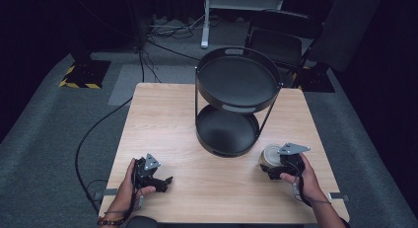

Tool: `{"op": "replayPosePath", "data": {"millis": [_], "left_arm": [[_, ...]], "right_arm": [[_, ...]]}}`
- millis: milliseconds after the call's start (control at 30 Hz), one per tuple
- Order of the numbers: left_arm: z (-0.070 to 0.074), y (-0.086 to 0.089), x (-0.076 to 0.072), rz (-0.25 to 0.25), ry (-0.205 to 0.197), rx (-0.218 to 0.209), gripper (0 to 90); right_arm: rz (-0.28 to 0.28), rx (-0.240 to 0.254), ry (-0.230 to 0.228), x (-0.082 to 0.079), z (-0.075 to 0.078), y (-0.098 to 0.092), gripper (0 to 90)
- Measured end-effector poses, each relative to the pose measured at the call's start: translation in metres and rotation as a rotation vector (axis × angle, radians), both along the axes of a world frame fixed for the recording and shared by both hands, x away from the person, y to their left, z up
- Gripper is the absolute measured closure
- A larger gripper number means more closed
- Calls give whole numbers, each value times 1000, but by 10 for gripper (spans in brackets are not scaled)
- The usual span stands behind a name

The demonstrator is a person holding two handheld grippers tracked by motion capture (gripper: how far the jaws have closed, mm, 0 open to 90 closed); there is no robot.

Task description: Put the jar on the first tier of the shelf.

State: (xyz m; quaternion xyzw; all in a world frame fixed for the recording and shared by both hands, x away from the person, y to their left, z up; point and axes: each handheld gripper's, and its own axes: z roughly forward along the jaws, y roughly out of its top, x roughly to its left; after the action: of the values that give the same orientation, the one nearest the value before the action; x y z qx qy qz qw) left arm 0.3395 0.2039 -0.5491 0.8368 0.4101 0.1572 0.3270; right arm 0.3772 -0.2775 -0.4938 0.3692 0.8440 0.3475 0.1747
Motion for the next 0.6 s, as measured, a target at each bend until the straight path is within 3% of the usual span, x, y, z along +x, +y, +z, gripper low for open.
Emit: {"op": "replayPosePath", "data": {"millis": [167, 600], "left_arm": [[0, 0, 0, 0, 1, -1, 1], [0, 0, 0, -1, 0, -1, 1]], "right_arm": [[16, -11, -22, 3, 16, 8, 91], [33, -28, -37, 15, 34, 31, 92]]}}
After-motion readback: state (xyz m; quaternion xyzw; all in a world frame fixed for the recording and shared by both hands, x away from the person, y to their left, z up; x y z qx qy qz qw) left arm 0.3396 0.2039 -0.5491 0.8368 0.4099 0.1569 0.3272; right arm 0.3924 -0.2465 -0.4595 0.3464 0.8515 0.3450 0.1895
